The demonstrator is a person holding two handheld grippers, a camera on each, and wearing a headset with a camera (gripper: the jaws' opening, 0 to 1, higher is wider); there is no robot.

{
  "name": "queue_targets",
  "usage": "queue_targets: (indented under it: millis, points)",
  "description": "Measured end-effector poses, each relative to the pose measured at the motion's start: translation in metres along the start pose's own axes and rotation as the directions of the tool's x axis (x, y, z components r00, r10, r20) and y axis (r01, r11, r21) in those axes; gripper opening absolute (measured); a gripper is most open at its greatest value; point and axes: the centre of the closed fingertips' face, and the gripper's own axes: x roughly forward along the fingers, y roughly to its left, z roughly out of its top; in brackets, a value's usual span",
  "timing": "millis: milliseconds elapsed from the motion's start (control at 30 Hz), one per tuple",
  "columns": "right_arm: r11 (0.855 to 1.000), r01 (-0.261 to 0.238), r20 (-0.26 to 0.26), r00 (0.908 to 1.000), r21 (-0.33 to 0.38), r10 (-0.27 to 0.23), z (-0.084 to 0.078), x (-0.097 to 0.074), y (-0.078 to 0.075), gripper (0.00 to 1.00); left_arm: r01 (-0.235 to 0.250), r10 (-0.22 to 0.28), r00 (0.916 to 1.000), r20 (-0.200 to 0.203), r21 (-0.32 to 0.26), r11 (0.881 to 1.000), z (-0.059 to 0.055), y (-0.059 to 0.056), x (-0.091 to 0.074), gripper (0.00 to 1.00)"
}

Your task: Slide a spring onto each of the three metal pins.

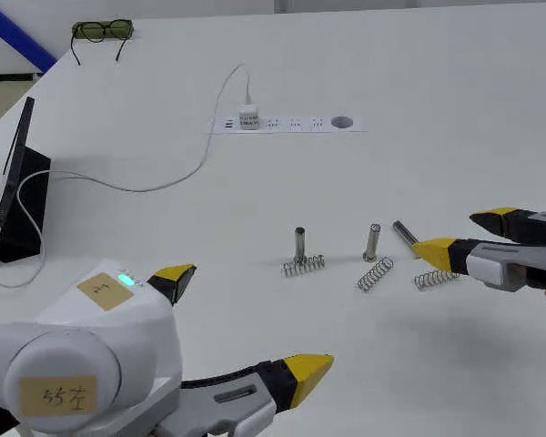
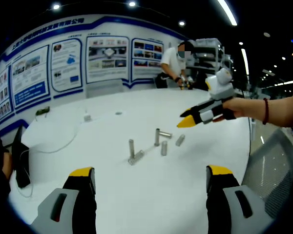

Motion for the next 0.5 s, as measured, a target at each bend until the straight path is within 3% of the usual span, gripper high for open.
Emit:
queue_targets:
  millis: [500]
  points:
    - [1.000,0.010,-0.027,0.9996,0.002,-0.010,-0.002,0.033,-0.014,0.41,0.015,-0.015,0.9999,0.007,0.009,1.000,-0.001,-0.001,0.007,0.95]
